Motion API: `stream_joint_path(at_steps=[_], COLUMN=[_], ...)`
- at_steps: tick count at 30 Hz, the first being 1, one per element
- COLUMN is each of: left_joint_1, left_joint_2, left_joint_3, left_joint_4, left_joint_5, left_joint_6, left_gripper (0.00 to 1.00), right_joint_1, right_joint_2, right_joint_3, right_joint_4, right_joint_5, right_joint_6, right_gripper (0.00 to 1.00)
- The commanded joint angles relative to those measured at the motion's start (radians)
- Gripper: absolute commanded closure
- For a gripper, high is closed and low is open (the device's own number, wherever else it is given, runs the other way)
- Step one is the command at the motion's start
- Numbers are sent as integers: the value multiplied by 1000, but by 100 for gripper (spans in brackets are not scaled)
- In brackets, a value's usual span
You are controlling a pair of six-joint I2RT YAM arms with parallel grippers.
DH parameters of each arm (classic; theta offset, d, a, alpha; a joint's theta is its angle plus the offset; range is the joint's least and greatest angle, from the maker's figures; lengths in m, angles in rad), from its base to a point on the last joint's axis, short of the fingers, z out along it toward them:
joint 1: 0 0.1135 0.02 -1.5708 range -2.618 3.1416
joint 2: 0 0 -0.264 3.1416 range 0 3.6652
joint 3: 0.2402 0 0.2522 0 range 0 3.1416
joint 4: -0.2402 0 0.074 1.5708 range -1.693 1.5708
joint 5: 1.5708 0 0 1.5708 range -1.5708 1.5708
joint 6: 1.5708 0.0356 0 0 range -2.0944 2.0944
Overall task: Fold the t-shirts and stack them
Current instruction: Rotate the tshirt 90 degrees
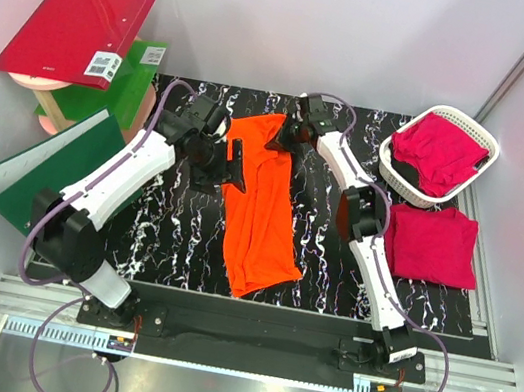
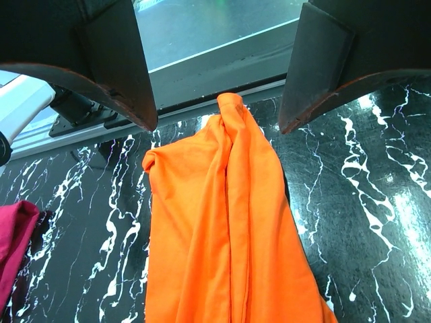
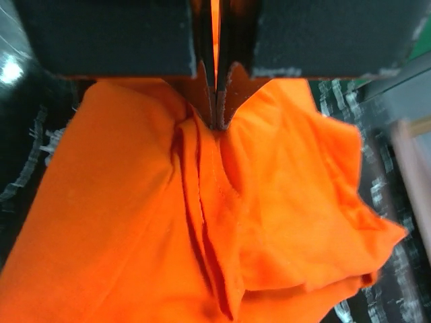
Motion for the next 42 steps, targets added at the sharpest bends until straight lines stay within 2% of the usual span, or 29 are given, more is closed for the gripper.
stream_joint_path(at_steps=[1, 5, 7, 11, 13, 16, 18, 19, 22, 24, 26, 27, 29, 30, 31, 33, 34, 37, 42], left_joint_1=[-1, -1, -1, 11, 11, 11, 11, 11, 11, 11, 9, 9, 8, 5, -3, -15, -26, -49, -89], left_joint_2=[-51, -60, -69, -91, -94, -95, -95, -98, -100, -94, -75, -68, -33, -20, 4, 27, 50, 92, 119], left_joint_3=[14, 20, 19, 7, 2, -4, -3, -4, -16, -36, -71, -84, -107, -111, -118, -118, -130, -156, -214], left_joint_4=[46, 44, 44, 37, 35, 35, 37, 38, 69, 98, 125, 147, 164, 172, 173, 173, 176, 178, 198], left_joint_5=[-3, 0, -3, 8, 17, 35, 40, 37, 40, 47, 69, 80, 107, 115, 123, 124, 127, 138, 146], left_joint_6=[1, 15, 24, 39, 46, 55, 59, 62, 73, 70, 76, 75, 78, 79, 87, 96, 96, 90, 73], left_gripper=[22, 21, 20, 19, 19, 16, 8, 1, 1, 1, 1, 1, 1, 1, 1, 1, 1, 1, 1], right_joint_1=[38, 44, 43, 29, 17, -16, -43, -46, -46, -46, -48, -49, -62, -65, -71, -80, -92, -103, -103], right_joint_2=[-63, -55, -50, -82, -95, -110, -124, -136, -246, -377, -517, -567, -709, -758, -852, -941, -1013, -1122, -1216], right_joint_3=[66, 115, 115, 34, 10, -6, 12, 32, 2, -58, -180, -231, -412, -481, -621, -772, -903, -1120, -1357], right_joint_4=[-147, -228, -244, -247, -245, -245, -238, -233, -193, -152, -135, -135, -130, -130, -133, -139, -170, -256, -365], right_joint_5=[293, 514, 576, 735, 764, 775, 676, 636, 541, 496, 461, 446, 369, 343, 293, 230, 187, 128, 15], right_joint_6=[-123, -169, -210, -243, -246, -241, -243, -250, -302, -345, -368, -375, -364, -361, -355, -324, -312, -289, -251], right_gripper=[100, 100, 100, 100, 100, 100, 100, 100, 99, 79, 50, 26, 12, 1, 0, 0, 0, 1, 9])
